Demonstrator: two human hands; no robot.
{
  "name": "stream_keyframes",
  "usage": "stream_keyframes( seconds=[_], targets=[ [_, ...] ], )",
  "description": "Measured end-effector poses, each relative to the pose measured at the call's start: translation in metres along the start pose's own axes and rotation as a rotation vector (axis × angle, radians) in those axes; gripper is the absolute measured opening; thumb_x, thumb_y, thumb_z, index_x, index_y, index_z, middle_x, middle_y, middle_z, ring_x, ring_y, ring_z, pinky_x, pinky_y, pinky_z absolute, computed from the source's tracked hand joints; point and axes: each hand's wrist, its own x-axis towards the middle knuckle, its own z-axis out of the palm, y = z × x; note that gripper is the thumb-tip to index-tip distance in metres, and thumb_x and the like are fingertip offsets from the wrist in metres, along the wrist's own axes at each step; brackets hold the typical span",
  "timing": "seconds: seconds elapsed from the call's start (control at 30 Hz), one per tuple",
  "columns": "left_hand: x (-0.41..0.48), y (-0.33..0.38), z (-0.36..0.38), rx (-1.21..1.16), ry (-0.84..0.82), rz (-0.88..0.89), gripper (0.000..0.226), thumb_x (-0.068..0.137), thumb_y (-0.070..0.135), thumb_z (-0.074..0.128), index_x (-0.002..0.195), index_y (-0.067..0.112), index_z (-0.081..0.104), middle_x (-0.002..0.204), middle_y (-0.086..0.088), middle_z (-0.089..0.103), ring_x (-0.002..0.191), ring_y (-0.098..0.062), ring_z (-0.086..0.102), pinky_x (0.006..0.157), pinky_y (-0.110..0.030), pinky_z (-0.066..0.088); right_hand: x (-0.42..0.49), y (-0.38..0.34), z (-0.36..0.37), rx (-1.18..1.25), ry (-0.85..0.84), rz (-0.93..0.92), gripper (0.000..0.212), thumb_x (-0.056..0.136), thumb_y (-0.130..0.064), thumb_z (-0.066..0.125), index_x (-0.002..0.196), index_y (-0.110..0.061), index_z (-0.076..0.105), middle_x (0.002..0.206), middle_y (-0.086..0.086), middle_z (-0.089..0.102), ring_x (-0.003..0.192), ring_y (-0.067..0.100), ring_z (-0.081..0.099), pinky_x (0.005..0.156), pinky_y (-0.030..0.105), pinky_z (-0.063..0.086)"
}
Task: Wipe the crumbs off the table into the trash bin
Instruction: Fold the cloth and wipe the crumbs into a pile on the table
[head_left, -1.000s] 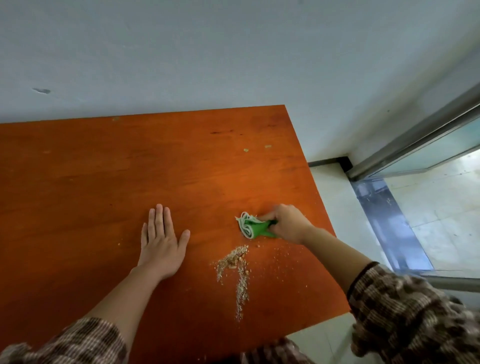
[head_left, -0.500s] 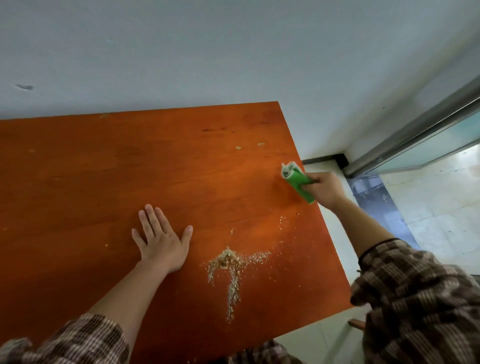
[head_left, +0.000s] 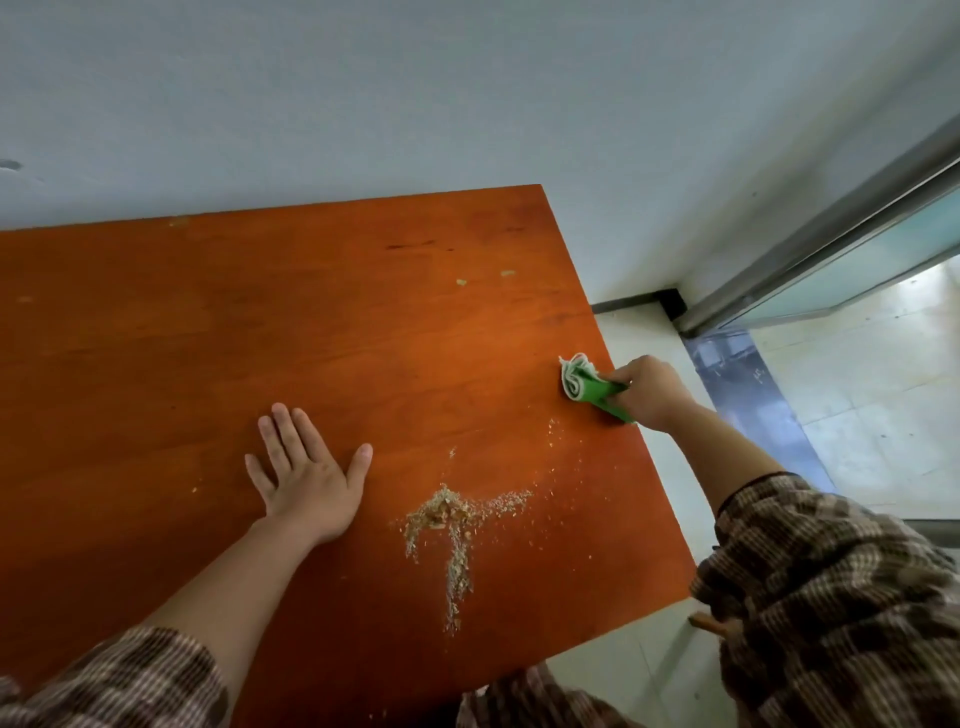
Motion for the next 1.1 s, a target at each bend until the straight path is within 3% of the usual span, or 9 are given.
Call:
stream_keyframes(
  seconds=[0.23,0.4,0.47,0.57,0.63,0.7,0.8,0.93,1.1],
  targets=[
    [-0.003,-0.004,-0.006,0.005,-0.045,0.033,0.097,0.089,0.069,0.02,0.141,0.006,-0.032,0.145,-0.012,-0.045,0.136,-0.028,-0.039,0.112,-0.051,-0.017,-0.069,-0.022,0.034,0.063,-0.076,-0.082,0.035,0.082,-0.011,0.06,0.113,-0.023,0.069,0.086,0.013,0.07,0.08,0.026,0.062,0.068,0.034,0.048],
    [-0.01,-0.021,-0.009,0.084,-0.058,0.115,0.092,0.09,0.068,0.018,0.142,0.012,-0.032,0.146,-0.011,-0.044,0.136,-0.027,-0.038,0.113,-0.048,-0.015,-0.093,-0.026,0.049,0.085,-0.277,-0.167,0.033,0.082,-0.008,0.063,0.112,-0.019,0.07,0.078,-0.013,0.063,0.071,0.003,0.055,0.058,0.013,0.039],
    [-0.014,-0.032,-0.008,0.139,-0.067,0.169,0.086,0.091,0.066,0.014,0.142,0.014,-0.033,0.146,-0.01,-0.044,0.136,-0.026,-0.038,0.114,-0.046,-0.015,-0.097,-0.02,0.043,0.205,-0.215,-0.116,0.032,0.081,-0.004,0.063,0.109,-0.016,0.071,0.077,-0.01,0.066,0.072,0.006,0.056,0.06,0.013,0.042],
    [-0.02,-0.044,-0.004,0.187,-0.075,0.215,0.081,0.092,0.063,0.011,0.141,0.016,-0.033,0.145,-0.009,-0.045,0.136,-0.025,-0.039,0.114,-0.045,-0.016,-0.093,0.001,0.03,0.425,0.159,0.068,0.03,0.078,-0.009,0.07,0.108,-0.016,0.072,0.088,0.011,0.073,0.077,0.02,0.065,0.073,0.032,0.055],
    [-0.023,-0.047,-0.001,0.188,-0.075,0.221,0.08,0.092,0.062,0.01,0.141,0.016,-0.034,0.145,-0.009,-0.045,0.135,-0.025,-0.04,0.113,-0.045,-0.017,-0.091,0.018,0.028,0.403,0.303,0.185,0.021,0.078,-0.024,0.073,0.097,-0.015,0.076,0.075,0.012,0.07,0.071,0.025,0.064,0.068,0.036,0.055],
    [-0.025,-0.048,0.001,0.194,-0.074,0.225,0.079,0.093,0.061,0.01,0.141,0.016,-0.033,0.145,-0.009,-0.045,0.135,-0.025,-0.039,0.113,-0.045,-0.017,-0.09,0.032,0.032,0.321,0.272,0.287,0.023,0.081,-0.035,0.07,0.083,-0.013,0.075,0.067,0.011,0.063,0.068,0.027,0.059,0.063,0.033,0.047],
    [-0.027,-0.052,0.001,0.217,-0.072,0.245,0.078,0.094,0.06,0.011,0.141,0.017,-0.034,0.144,-0.008,-0.046,0.135,-0.024,-0.039,0.114,-0.043,-0.016,-0.094,0.044,0.048,0.267,0.202,0.345,0.023,0.086,-0.03,0.064,0.097,-0.014,0.075,0.075,0.009,0.063,0.073,0.026,0.059,0.066,0.033,0.046],
    [-0.03,-0.056,-0.002,0.206,-0.104,0.28,0.076,0.095,0.058,0.013,0.141,0.019,-0.033,0.144,-0.006,-0.047,0.134,-0.021,-0.041,0.114,-0.042,-0.016,-0.111,0.033,0.062,0.198,0.116,0.283,0.025,0.087,-0.026,0.063,0.11,-0.019,0.071,0.086,0.006,0.067,0.077,0.021,0.058,0.072,0.034,0.048],
    [-0.033,-0.061,-0.007,0.203,-0.129,0.311,0.073,0.097,0.054,0.012,0.144,0.019,-0.031,0.146,-0.005,-0.045,0.135,-0.02,-0.039,0.115,-0.042,-0.015,-0.147,0.004,0.088,0.182,0.058,0.195,0.029,0.088,-0.034,0.06,0.115,-0.03,0.068,0.072,-0.002,0.062,0.069,0.015,0.054,0.063,0.029,0.045]
  ],
)
